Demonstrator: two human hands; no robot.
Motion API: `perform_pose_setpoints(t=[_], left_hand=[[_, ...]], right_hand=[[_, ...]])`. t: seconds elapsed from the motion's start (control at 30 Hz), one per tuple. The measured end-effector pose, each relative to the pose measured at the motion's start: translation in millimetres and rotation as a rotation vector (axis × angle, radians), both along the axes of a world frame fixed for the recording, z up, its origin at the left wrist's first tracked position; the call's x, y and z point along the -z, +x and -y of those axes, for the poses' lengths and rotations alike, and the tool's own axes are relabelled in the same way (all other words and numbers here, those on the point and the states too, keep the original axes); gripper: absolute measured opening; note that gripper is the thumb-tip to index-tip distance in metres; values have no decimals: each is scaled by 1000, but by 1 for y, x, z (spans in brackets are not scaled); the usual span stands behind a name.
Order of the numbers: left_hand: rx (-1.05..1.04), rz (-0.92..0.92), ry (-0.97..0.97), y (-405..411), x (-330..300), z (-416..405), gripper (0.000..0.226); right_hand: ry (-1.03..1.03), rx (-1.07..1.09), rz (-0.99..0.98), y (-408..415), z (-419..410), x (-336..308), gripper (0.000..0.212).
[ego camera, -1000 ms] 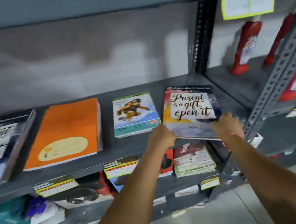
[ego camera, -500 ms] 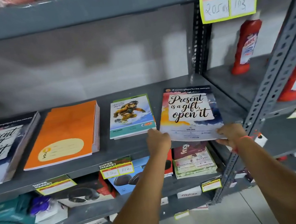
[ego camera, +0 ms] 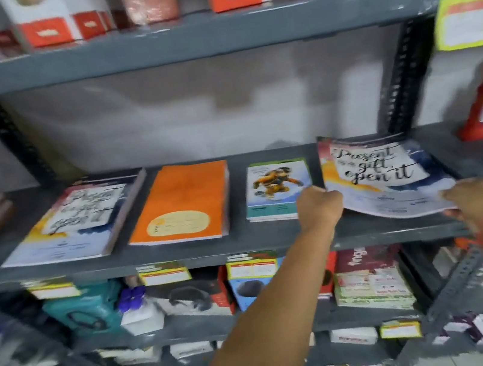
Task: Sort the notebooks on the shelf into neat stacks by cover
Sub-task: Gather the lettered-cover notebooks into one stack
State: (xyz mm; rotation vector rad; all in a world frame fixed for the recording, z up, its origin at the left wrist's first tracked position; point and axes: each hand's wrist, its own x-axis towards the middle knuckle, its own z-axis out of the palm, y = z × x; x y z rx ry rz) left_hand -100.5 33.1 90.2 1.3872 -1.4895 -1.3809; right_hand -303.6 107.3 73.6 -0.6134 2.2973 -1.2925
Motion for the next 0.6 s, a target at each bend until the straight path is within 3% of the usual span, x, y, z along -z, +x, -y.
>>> perform_pose_setpoints(t=[0.23, 0.33, 0.43, 0.5, 0.6], left_hand=[[-210, 0, -163, 144, -36, 42, 43], [-343, 34, -201, 236, -38, 68, 31], [-422, 42, -212, 341, -31, 98, 19], [-443, 67, -229, 400, -25, 112, 28], [-536, 85, -219, 481, -10, 134, 22]], right_hand=[[-274, -125, 108, 135, 81, -47, 10], [-306, -268, 45, 230, 112, -52, 28], [-329, -364, 33, 334, 144, -48, 28], [-344, -406, 74, 393, 161, -44, 22], [-359, -437, 159, 473, 187, -30, 6]])
